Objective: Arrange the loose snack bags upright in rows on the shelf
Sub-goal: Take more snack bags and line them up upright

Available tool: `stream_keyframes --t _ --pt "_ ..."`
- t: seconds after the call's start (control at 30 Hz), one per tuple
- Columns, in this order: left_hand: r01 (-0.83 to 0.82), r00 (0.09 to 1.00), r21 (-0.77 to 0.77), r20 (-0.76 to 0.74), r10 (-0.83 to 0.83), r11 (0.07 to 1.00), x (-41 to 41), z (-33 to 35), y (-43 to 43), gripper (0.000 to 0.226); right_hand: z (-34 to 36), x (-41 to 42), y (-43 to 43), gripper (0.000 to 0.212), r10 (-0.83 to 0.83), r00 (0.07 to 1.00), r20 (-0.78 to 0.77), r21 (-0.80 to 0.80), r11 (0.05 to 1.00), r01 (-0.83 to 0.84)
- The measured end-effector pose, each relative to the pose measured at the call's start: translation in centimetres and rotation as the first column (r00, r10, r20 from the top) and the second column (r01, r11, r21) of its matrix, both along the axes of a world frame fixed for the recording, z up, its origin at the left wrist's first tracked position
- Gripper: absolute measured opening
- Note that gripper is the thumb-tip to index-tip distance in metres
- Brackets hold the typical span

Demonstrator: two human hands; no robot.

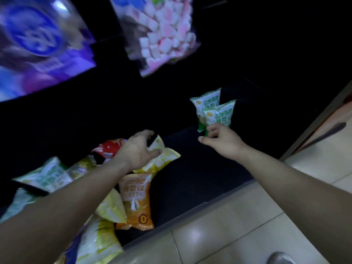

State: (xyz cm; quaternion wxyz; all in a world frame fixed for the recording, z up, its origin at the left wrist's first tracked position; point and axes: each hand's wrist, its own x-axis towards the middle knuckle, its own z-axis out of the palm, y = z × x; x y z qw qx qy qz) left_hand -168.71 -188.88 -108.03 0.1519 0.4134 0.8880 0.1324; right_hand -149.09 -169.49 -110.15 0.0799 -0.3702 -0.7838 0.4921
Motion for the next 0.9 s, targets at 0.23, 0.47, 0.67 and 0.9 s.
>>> stream_keyframes --t 0.23,0.47,0.67,0.9 --pt "-0.032 0.995 -0.131 -0.102 0.018 0.991 -0.8 2.1 -12.0 0.072 4.7 -6.4 -6.1 0.061 0.101 0.995 -0.018 0.057 0.993 -0.1" --pt "-0.111 0.989 -0.128 -0.109 0.097 0.986 -2.3 1.3 -17.7 0.072 1.7 -11.4 -11.8 0.065 0.131 0.991 0.03 0.0 0.991 -0.131" --pt "-0.155 0.986 -0.162 -0.09 0.142 0.975 -3.6 -0.2 -20.4 0.071 -3.7 -14.3 -15.2 0.073 0.137 0.983 0.119 -0.054 0.99 -0.132" --pt "-0.157 0.986 -0.149 -0.081 0.146 0.976 -4.3 -1.6 -21.4 0.073 -11.3 -13.8 -18.3 0.076 0.136 0.955 0.264 -0.149 0.984 -0.099"
